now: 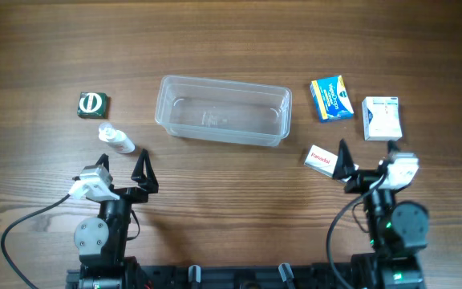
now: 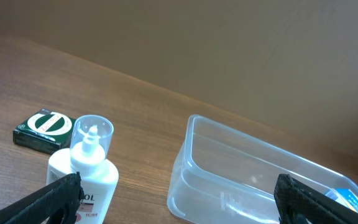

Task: Pack container
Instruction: 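Reach the right gripper to the blue VapoDrops box and grasp it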

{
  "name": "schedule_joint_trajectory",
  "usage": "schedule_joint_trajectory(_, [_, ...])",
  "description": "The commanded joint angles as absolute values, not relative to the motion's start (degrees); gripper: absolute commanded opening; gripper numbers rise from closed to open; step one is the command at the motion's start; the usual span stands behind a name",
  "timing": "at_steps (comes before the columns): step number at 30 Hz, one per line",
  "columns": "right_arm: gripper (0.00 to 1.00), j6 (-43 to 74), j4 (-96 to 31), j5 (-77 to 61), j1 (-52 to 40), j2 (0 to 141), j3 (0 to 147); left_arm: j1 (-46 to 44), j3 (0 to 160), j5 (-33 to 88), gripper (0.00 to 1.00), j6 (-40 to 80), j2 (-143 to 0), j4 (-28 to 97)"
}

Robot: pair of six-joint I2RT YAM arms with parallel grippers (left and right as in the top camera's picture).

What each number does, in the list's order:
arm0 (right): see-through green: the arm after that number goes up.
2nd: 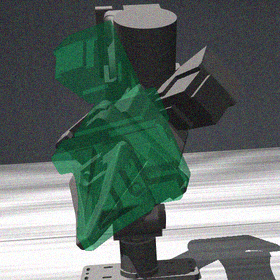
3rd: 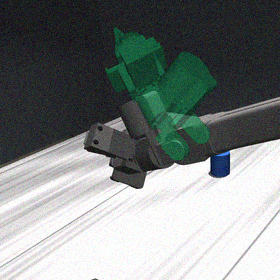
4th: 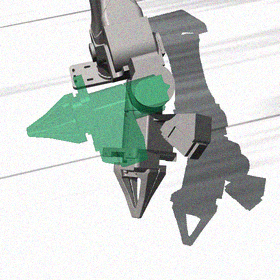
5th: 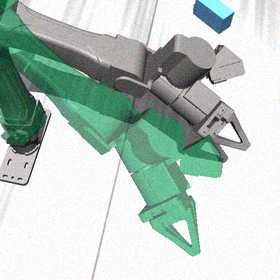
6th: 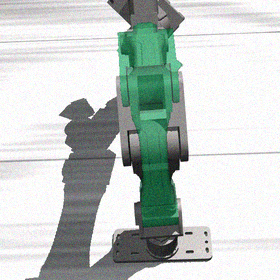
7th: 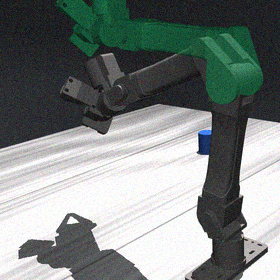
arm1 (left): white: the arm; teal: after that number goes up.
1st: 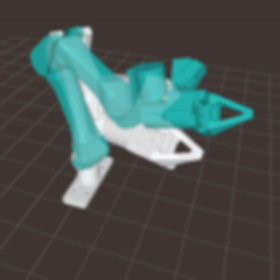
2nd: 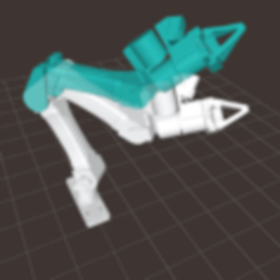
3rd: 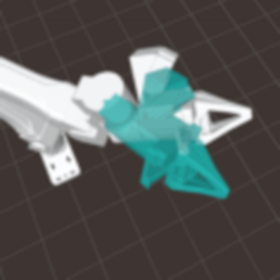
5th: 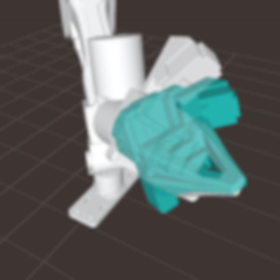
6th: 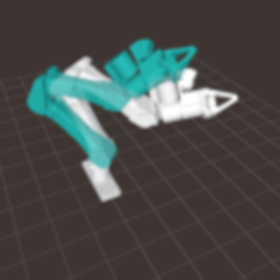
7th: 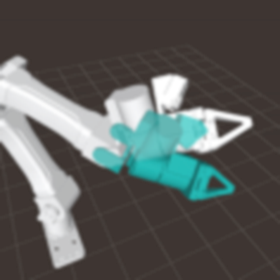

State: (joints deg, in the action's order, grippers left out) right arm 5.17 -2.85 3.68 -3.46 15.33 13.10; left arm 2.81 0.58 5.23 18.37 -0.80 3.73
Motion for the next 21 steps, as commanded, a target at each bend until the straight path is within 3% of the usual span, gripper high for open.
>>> schedule_joint_trajectory(1, [1.00, 2.92, -4.10, 5.21, -1.39, 29.30, 25.96, 3.29, 0.32, 4.69, 1.00, 18.48, -0.38, 4.10])
schedule_joint_trajectory(9, [1.00, 2.28, -16.95, -5.89, 3.25, 59.46, 52.60, 3.29, 0.32, 4.67, 1.00, 18.48, -0.38, 4.10])
schedule_joint_trajectory(12, [1.00, -4.05, -23.18, -10.04, 3.68, 69.47, 61.34, 3.29, 0.32, 4.69, 1.00, 18.48, -0.38, 4.10])
schedule_joint_trajectory(21, [1.00, -7.79, -23.18, -13.26, 3.73, 83.26, 65.06, 3.29, 0.32, 4.67, 1.00, 18.48, -0.38, 4.10])
